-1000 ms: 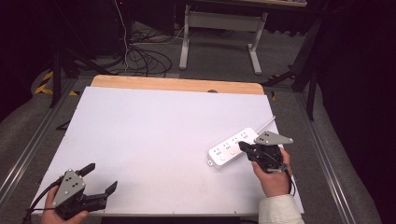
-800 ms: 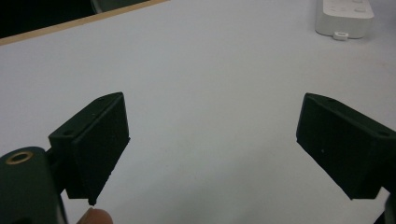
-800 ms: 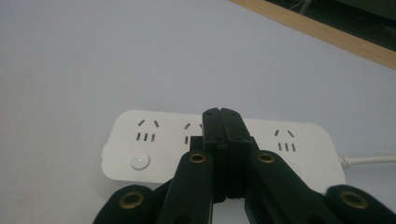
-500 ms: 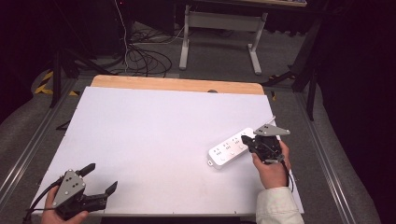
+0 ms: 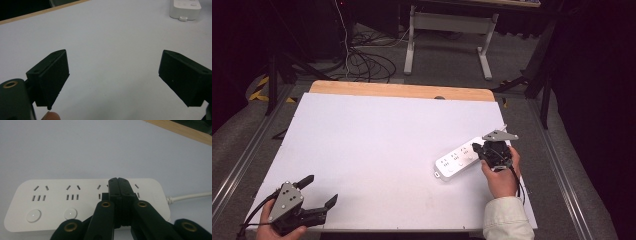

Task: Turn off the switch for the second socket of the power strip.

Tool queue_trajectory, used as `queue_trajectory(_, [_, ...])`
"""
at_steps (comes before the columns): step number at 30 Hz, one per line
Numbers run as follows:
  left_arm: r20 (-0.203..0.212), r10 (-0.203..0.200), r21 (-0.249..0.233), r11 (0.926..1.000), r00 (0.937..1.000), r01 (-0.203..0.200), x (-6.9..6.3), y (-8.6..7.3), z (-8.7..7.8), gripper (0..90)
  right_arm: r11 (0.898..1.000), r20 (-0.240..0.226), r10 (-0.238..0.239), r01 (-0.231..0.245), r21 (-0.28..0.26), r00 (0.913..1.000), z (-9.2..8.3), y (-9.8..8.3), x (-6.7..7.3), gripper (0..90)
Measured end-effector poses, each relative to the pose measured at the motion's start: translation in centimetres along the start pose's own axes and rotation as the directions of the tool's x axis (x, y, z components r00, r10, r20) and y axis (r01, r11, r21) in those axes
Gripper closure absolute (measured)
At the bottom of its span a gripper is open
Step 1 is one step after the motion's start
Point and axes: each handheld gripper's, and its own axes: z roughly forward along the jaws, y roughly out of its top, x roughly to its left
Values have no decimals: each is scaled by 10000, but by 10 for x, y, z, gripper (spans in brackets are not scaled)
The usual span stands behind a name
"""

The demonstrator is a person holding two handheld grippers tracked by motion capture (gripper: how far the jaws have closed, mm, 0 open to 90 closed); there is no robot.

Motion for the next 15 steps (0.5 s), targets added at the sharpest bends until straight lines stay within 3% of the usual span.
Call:
queue_trajectory(5, [7, 11, -11, 10000, 10000, -11, 0, 0, 0, 103, 10000, -25, 37, -37, 58, 10000, 1, -1, 0, 900])
queue_trajectory(15, [-21, -6, 7, 10000, 10000, 6, 0, 0, 0, 103, 9962, 55, -186, 181, 849, 9998, 12, -2, 4, 900])
